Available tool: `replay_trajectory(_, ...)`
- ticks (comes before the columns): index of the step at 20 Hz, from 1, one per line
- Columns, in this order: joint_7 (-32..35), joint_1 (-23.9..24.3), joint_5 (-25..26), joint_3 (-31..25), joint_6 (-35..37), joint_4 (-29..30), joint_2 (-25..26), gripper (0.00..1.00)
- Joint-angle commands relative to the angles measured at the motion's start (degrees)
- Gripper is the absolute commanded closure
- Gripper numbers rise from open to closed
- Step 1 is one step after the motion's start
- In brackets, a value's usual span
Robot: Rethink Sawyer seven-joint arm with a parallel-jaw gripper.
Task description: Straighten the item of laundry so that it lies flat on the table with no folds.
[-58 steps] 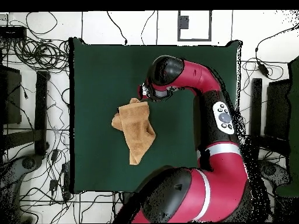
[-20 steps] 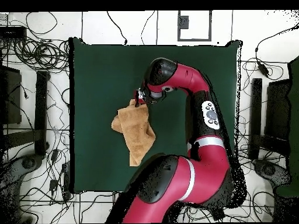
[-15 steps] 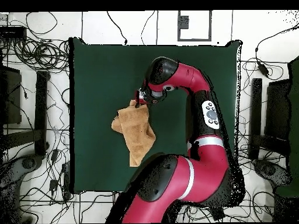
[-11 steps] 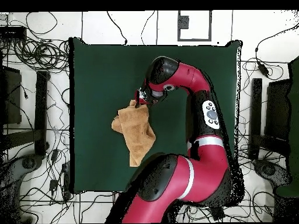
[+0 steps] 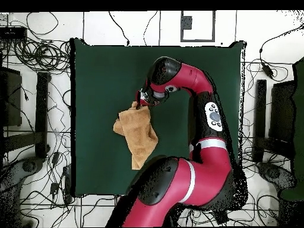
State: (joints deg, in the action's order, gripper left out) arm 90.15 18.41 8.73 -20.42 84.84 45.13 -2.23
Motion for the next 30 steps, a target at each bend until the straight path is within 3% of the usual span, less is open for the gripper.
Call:
replay_trajectory(1,13.34,-4.45,1.11,3.82,-0.16,2.31,-1.67,0.0)
replay_trajectory(8,10.52,-5.84,4.62,8.01,0.68,-1.16,-2.45,0.0)
replay_trajectory(12,9.31,-7.06,6.78,10.03,-5.53,0.38,-5.33,0.0)
replay_trajectory(19,-2.21,-5.56,13.15,10.95,-4.92,-5.43,-6.81,0.0)
replay_trajectory(26,-8.83,-3.89,18.72,11.49,-15.69,-1.94,-12.67,0.0)
replay_trajectory(30,-13.6,-2.55,21.07,9.96,-16.04,-5.29,-12.31,0.0)
